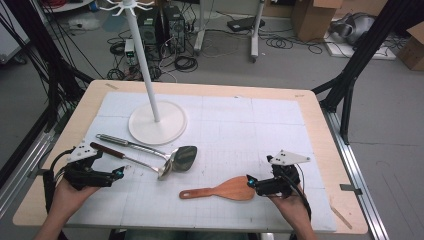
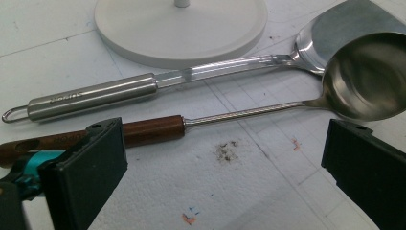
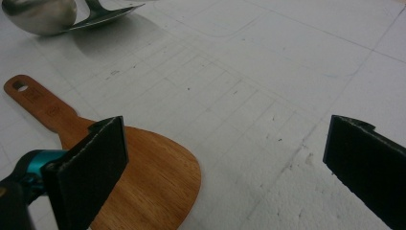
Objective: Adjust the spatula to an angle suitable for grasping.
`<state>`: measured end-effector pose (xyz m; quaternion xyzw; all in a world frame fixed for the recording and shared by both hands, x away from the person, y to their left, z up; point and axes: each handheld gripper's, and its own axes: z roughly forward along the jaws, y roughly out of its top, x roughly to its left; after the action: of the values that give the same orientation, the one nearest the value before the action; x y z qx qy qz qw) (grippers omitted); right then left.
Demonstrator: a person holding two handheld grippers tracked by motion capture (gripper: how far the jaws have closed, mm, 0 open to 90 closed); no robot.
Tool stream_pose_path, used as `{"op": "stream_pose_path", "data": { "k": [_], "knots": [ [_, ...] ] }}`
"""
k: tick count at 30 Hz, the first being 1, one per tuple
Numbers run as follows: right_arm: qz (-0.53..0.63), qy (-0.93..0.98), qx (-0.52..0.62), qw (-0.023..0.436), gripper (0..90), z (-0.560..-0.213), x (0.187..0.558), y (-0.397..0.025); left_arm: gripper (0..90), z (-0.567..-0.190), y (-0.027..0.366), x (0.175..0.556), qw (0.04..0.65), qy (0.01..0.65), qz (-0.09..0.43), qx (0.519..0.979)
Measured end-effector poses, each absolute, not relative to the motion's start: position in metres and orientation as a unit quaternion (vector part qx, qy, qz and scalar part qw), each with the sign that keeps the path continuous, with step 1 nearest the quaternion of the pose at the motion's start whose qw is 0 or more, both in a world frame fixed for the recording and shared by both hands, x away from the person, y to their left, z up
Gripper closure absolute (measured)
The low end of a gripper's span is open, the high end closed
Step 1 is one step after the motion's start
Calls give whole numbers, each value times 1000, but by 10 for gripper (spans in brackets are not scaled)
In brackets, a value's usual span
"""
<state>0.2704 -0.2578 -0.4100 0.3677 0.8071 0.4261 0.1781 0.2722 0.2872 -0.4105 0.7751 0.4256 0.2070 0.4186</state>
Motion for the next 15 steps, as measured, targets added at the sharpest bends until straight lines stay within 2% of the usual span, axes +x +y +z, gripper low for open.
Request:
{"op": "stream_pose_path", "data": {
  "k": [15],
  "knots": [
    [427, 805, 370, 179, 4, -409, 265, -262, 21, -408, 293, 279, 414, 437, 211, 771]
  ]
}}
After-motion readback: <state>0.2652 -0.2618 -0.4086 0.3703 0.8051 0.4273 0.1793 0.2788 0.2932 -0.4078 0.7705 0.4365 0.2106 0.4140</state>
